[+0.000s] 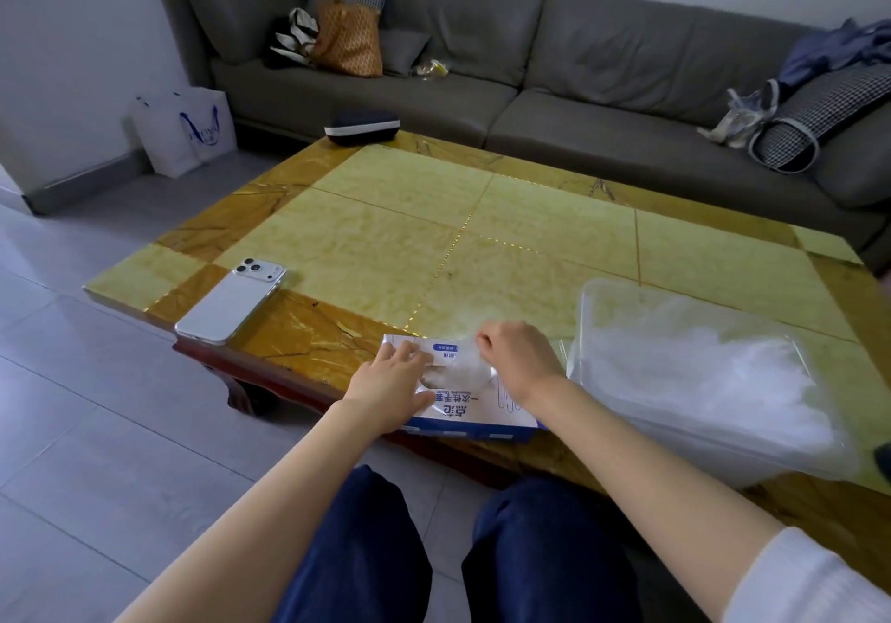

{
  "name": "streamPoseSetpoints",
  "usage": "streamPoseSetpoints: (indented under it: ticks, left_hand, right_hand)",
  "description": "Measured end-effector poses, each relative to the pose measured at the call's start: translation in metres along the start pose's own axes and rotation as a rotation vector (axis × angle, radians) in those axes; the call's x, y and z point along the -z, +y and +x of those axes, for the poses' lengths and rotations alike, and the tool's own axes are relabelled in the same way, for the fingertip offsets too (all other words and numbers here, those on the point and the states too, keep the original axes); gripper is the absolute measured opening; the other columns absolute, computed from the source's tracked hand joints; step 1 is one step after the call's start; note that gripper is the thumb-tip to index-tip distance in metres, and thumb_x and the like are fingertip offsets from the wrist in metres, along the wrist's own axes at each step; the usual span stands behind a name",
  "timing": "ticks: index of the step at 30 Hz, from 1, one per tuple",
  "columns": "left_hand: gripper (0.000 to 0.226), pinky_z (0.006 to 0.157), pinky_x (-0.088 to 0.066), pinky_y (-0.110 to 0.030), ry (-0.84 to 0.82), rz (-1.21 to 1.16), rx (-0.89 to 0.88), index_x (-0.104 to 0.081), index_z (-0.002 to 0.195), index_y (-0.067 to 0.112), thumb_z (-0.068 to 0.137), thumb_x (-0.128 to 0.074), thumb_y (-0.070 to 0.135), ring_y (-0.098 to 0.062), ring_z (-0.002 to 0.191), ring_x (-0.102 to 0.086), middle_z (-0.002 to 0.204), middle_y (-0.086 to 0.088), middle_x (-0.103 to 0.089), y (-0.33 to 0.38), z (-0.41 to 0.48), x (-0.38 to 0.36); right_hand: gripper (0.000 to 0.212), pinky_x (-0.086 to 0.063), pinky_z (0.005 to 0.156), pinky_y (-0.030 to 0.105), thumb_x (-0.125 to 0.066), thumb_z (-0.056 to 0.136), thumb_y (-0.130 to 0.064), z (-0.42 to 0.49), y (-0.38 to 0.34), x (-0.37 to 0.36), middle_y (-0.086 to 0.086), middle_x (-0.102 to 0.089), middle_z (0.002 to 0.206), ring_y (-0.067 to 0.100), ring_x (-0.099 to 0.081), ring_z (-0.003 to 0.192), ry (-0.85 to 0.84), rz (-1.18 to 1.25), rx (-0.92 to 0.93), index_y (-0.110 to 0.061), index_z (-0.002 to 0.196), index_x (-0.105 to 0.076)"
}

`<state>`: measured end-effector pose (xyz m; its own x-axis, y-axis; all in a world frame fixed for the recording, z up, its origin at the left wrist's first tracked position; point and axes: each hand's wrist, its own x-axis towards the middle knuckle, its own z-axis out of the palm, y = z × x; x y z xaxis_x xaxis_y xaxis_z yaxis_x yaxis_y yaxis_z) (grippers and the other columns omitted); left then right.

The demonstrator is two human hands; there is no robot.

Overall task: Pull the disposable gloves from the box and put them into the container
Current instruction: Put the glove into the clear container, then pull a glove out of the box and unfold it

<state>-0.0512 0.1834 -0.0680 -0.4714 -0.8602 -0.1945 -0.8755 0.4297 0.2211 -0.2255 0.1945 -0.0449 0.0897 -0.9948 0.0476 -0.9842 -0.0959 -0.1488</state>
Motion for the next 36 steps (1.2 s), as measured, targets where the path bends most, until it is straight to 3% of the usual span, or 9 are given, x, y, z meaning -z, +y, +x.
streamPoseSetpoints:
  ticks: [4,7,9,13,19,28,31,34,36]
  left_hand:
    - [0.054,0.104,-0.037,-0.037,0.001,-0.009,0.002,-0.030,0.144,0.022,0.094,-0.047,0.037,-0.022,0.136,-0.024,0.150,0.000,-0.026,0.001,0.000,0.000]
    - [0.055,0.104,-0.038,-0.038,-0.006,-0.019,0.003,-0.030,0.143,0.022,0.094,-0.048,0.037,-0.023,0.135,-0.024,0.149,0.000,-0.027,0.000,0.000,0.001]
    - [0.055,0.103,-0.039,-0.038,-0.005,-0.025,0.002,-0.031,0.143,0.022,0.094,-0.049,0.037,-0.023,0.134,-0.024,0.147,0.000,-0.028,0.001,0.001,0.001]
    - [0.055,0.102,-0.039,-0.037,-0.009,-0.032,0.012,-0.031,0.142,0.022,0.094,-0.050,0.038,-0.022,0.133,-0.025,0.146,0.000,-0.029,0.001,0.001,0.001]
    - [0.056,0.102,-0.039,-0.037,-0.004,-0.025,0.012,-0.030,0.143,0.022,0.094,-0.050,0.037,-0.023,0.134,-0.025,0.147,-0.001,-0.028,0.001,0.002,0.001]
    - [0.055,0.100,-0.039,-0.036,0.014,-0.019,0.015,-0.031,0.143,0.022,0.094,-0.049,0.038,-0.023,0.134,-0.025,0.146,0.000,-0.028,0.001,0.001,0.000]
    - [0.055,0.099,-0.040,-0.036,0.029,-0.034,0.020,-0.032,0.142,0.023,0.093,-0.051,0.040,-0.023,0.133,-0.026,0.145,0.001,-0.030,0.000,0.000,-0.002]
    - [0.055,0.100,-0.040,-0.037,0.040,-0.053,0.015,-0.033,0.142,0.023,0.093,-0.052,0.040,-0.022,0.133,-0.025,0.146,0.001,-0.029,-0.001,0.000,-0.003]
    - [0.054,0.101,-0.040,-0.037,0.039,-0.064,0.020,-0.035,0.141,0.022,0.093,-0.052,0.040,-0.022,0.133,-0.025,0.146,0.001,-0.030,0.000,0.000,-0.004]
  right_hand:
    - [0.022,-0.039,0.060,0.028,-0.042,0.090,0.010,-0.001,0.010,0.009,0.010,-0.062,0.092,0.024,-0.057,0.078,0.061,0.058,-0.118,-0.004,0.094,-0.059]
    - [0.036,-0.044,0.087,0.029,-0.048,0.094,-0.002,-0.008,0.003,0.011,0.006,-0.050,0.126,0.021,-0.049,0.112,0.066,0.093,0.003,-0.008,0.129,-0.048]
    - [0.043,-0.035,0.098,0.027,-0.054,0.095,-0.023,-0.010,-0.003,0.012,0.004,-0.046,0.130,0.020,-0.041,0.120,0.015,0.030,0.128,-0.013,0.136,-0.044]
    - [0.031,-0.030,0.096,0.029,-0.055,0.092,-0.034,-0.009,-0.009,0.006,0.001,-0.052,0.116,0.020,-0.041,0.111,0.028,-0.166,0.183,-0.017,0.117,-0.061]
    - [0.028,-0.033,0.092,0.027,-0.046,0.098,-0.030,-0.006,0.002,0.022,-0.002,-0.056,0.108,0.017,-0.045,0.104,0.108,-0.084,0.070,-0.017,0.113,-0.065]
    - [0.013,-0.029,0.057,0.024,-0.050,0.092,0.000,-0.010,0.003,0.025,0.009,-0.047,0.090,0.024,-0.047,0.082,0.344,0.052,-0.059,0.001,0.091,-0.063]
    - [0.022,-0.037,0.062,0.025,-0.051,0.091,0.005,-0.013,-0.001,0.029,0.011,-0.051,0.099,0.023,-0.051,0.089,0.331,0.113,0.025,-0.002,0.108,-0.063]
    - [0.034,-0.046,0.075,0.028,-0.057,0.093,-0.017,-0.018,-0.011,0.023,0.006,-0.048,0.116,0.020,-0.050,0.102,0.143,0.086,0.139,-0.011,0.127,-0.054]
    - [0.034,-0.044,0.079,0.028,-0.061,0.091,-0.026,-0.017,-0.014,0.011,0.003,-0.049,0.118,0.020,-0.050,0.106,0.070,0.000,0.175,-0.014,0.122,-0.059]
